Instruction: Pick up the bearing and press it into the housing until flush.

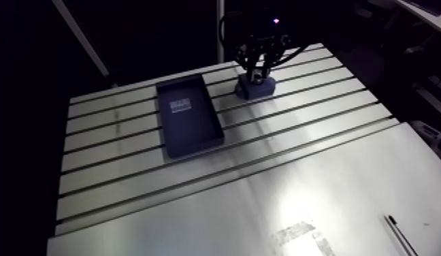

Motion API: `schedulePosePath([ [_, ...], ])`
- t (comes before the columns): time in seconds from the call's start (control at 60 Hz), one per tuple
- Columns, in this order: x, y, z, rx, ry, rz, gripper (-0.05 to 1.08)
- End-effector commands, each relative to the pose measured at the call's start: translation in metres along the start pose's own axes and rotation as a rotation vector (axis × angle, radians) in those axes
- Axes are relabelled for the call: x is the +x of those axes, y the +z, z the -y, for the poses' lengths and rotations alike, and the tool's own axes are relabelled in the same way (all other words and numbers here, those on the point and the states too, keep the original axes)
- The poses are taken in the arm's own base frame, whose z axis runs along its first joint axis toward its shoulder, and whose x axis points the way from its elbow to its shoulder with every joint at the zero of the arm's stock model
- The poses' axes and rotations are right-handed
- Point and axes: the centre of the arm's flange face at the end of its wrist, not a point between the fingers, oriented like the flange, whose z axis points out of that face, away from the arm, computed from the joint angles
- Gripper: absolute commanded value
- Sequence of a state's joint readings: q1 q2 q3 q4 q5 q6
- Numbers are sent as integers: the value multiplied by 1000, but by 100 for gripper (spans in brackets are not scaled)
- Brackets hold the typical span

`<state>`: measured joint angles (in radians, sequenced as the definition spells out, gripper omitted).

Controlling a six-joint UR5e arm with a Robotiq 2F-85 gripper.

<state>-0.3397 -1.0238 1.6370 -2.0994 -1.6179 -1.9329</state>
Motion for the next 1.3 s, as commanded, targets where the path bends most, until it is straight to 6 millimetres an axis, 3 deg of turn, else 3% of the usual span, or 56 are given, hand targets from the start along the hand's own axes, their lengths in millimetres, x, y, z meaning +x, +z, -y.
schedulePosePath([
  [0.017,0,0,0,0,3,0,67],
  [1.3,1,5,-2,3,4,6,67],
])
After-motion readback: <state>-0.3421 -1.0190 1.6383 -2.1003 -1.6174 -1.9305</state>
